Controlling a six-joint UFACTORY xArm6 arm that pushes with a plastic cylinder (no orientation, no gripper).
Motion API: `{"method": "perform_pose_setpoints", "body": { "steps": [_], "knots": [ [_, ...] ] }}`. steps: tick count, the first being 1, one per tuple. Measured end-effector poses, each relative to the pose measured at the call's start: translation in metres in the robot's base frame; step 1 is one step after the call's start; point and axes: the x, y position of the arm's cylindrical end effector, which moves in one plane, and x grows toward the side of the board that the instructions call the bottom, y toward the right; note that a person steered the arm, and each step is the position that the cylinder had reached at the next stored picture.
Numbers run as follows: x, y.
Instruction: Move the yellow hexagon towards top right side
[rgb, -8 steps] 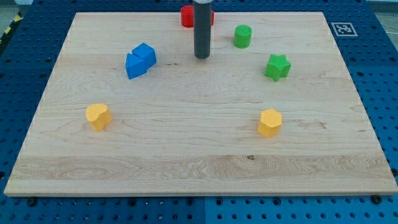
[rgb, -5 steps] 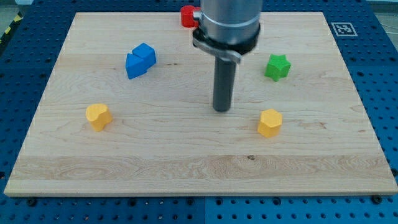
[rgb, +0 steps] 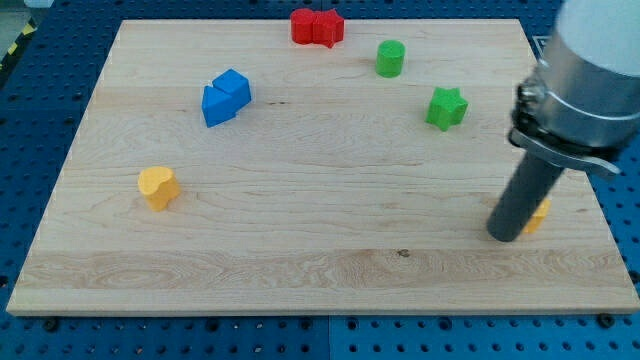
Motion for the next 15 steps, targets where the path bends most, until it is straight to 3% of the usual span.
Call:
{"method": "perform_pose_setpoints", "body": {
  "steps": [4, 15],
  "knots": [
    [-0.014, 0.060],
    [-0.241, 0.054]
  ]
}}
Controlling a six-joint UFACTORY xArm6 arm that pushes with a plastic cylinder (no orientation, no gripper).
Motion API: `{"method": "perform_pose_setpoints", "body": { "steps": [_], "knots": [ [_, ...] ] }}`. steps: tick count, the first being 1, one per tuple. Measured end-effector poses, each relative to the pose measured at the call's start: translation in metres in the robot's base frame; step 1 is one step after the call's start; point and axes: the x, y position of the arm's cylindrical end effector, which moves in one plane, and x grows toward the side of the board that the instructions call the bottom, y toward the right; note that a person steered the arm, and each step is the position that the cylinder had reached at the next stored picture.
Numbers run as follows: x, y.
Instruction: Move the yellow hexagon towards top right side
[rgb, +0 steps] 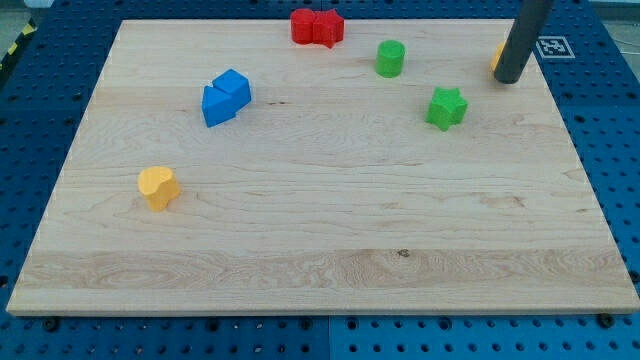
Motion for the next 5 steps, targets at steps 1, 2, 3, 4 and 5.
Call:
{"method": "perform_pose_setpoints", "body": {
  "steps": [1, 2, 3, 4, 5],
  "knots": [
    [-0.012, 0.000],
    [-0.012, 0.001],
    [0.018, 0.016],
    [0.011, 0.022],
    [-0.016, 0.022]
  ]
}}
